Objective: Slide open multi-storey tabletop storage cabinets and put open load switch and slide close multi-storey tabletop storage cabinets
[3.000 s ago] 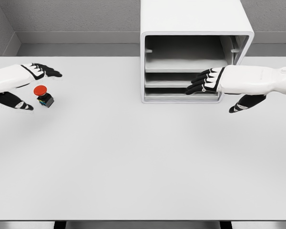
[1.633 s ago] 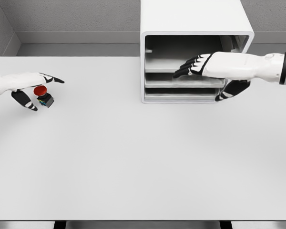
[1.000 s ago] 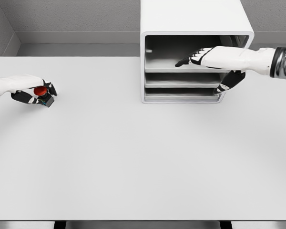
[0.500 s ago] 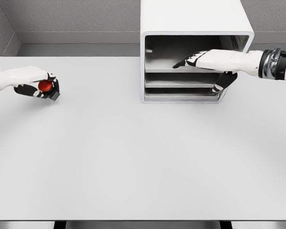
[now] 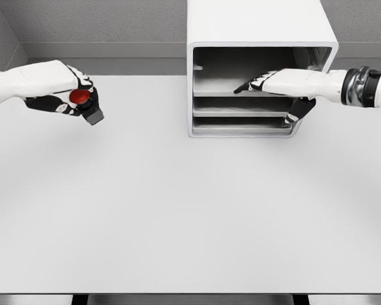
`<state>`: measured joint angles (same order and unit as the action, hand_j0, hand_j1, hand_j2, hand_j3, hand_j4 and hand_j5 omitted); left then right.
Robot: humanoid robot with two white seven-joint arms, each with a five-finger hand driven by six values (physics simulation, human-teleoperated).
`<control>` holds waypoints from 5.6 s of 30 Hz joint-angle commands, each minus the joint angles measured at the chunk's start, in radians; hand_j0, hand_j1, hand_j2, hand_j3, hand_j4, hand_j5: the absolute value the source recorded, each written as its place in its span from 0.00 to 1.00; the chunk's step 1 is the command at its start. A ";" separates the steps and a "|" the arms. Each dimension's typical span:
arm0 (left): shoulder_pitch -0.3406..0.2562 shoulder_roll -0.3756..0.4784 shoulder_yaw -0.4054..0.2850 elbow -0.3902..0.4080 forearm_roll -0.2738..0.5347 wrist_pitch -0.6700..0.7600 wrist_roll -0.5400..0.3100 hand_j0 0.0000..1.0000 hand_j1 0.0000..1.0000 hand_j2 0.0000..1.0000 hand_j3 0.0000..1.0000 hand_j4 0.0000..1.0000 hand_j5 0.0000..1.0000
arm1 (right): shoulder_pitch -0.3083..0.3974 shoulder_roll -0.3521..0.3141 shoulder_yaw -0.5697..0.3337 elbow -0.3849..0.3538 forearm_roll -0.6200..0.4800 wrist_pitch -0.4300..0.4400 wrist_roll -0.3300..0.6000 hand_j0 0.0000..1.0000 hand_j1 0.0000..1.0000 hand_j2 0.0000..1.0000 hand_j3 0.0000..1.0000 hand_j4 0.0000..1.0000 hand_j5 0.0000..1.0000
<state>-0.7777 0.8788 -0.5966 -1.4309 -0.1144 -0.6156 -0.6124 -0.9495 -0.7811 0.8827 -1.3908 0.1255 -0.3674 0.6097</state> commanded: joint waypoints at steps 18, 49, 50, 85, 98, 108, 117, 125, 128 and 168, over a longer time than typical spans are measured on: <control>-0.006 0.005 0.046 -0.207 0.139 0.005 0.002 0.48 0.48 0.48 0.48 0.48 0.48 | 0.005 -0.009 0.007 -0.048 0.017 -0.120 0.001 1.00 1.00 1.00 1.00 1.00 1.00; -0.040 -0.143 0.064 -0.221 0.131 0.005 0.002 0.48 0.48 0.48 0.48 0.48 0.48 | 0.037 -0.141 -0.024 -0.169 0.002 -0.088 0.001 1.00 1.00 1.00 1.00 1.00 1.00; -0.040 -0.161 0.064 -0.223 0.130 0.005 0.002 0.48 0.48 0.48 0.48 0.48 0.48 | 0.037 -0.138 -0.021 -0.149 0.005 -0.084 0.001 1.00 1.00 1.00 1.00 1.00 1.00; -0.049 -0.169 0.087 -0.227 0.134 0.005 0.002 0.48 0.48 0.48 0.48 0.48 0.48 | 0.074 -0.216 -0.050 -0.209 -0.033 -0.243 0.001 1.00 1.00 1.00 1.00 1.00 1.00; -0.074 -0.342 0.072 -0.237 0.093 0.005 0.002 0.48 0.48 0.48 0.48 0.48 0.48 | 0.077 -0.409 -0.056 -0.206 -0.380 -0.243 0.001 1.00 1.00 1.00 1.00 1.00 1.00; -0.071 -0.512 0.066 -0.229 -0.083 0.005 0.002 0.48 0.48 0.48 0.48 0.48 0.48 | 0.078 -0.446 -0.065 -0.120 -0.399 -0.243 0.001 1.00 1.00 1.00 1.00 1.00 1.00; -0.068 -0.638 0.043 -0.134 -0.298 0.005 0.002 0.48 0.48 0.48 0.48 0.48 0.48 | 0.080 -0.441 -0.044 0.001 -0.395 -0.243 0.001 1.00 1.00 1.00 1.00 1.00 1.00; -0.069 -0.704 0.043 -0.043 -0.409 0.005 0.002 0.49 0.49 0.49 0.49 0.49 0.49 | 0.080 -0.455 -0.039 -0.001 -0.395 -0.243 0.001 1.00 1.00 1.00 1.00 1.00 1.00; -0.069 -0.704 0.043 -0.043 -0.409 0.005 0.002 0.49 0.49 0.49 0.49 0.49 0.49 | 0.080 -0.452 -0.033 -0.007 -0.395 -0.243 0.001 1.00 1.00 1.00 1.00 1.00 1.00; -0.060 -0.788 0.055 0.032 -0.584 0.005 0.002 0.89 0.89 0.89 0.89 0.89 0.89 | 0.078 -0.457 -0.036 -0.010 -0.394 -0.243 0.001 1.00 1.00 1.00 1.00 1.00 1.00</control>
<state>-0.8376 0.0905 -0.5426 -1.3985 -0.7030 -0.6138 -0.6115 -0.8713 -1.2354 0.8505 -1.4004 -0.2618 -0.6138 0.6113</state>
